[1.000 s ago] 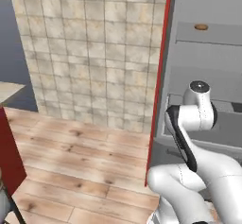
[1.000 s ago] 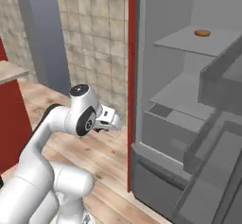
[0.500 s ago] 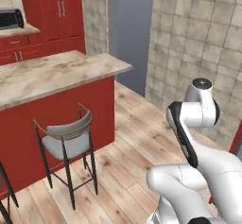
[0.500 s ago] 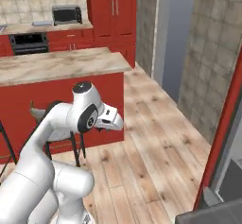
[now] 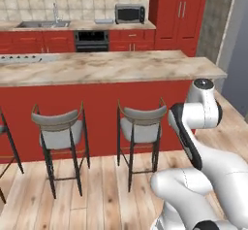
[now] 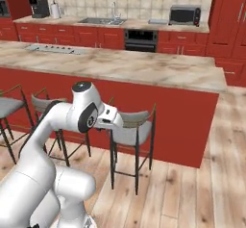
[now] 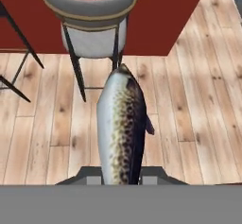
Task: Take the fish out of the fridge, briefly rinse it in the sink, and place it on the tray next to the sink.
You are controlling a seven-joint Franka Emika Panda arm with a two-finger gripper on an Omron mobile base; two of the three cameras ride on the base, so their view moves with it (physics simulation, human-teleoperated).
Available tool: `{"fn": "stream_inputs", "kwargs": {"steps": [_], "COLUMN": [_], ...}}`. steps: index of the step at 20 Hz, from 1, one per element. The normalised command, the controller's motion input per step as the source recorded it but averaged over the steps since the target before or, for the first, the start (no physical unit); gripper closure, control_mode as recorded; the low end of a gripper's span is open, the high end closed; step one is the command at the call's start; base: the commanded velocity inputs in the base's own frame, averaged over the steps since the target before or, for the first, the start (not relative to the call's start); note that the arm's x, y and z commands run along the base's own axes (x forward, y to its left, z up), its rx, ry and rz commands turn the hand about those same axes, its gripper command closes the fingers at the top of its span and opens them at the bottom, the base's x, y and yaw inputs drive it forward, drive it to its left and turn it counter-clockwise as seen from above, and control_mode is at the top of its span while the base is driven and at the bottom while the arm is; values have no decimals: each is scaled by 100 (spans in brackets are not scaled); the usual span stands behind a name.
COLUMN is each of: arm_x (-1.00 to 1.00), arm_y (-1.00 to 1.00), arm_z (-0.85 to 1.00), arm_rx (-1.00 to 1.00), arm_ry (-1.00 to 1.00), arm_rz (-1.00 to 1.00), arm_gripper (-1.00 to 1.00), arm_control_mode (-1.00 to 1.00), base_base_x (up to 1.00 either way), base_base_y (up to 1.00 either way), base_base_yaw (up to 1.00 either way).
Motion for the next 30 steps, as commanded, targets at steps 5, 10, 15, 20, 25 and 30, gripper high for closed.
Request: {"fn": "stream_inputs", "kwargs": {"steps": [5, 10, 15, 20, 25, 30], "arm_x": [0, 0, 0, 0, 0, 0], "arm_y": [0, 0, 0, 0, 0, 0], "arm_z": [0, 0, 0, 0, 0, 0], "arm_rx": [0, 0, 0, 0, 0, 0], "arm_ry": [0, 0, 0, 0, 0, 0], "arm_rz": [0, 0, 0, 0, 0, 0], "arm_gripper": [100, 100, 100, 100, 100, 100], "arm_control_mode": [100, 100, 100, 100, 100, 100], "base_base_x": [100, 100, 89, 23, 23, 90], "base_base_y": [-95, -100, -100, -100, -100, -100], "base_base_yaw": [0, 0, -6, -20, -15, 1]}}
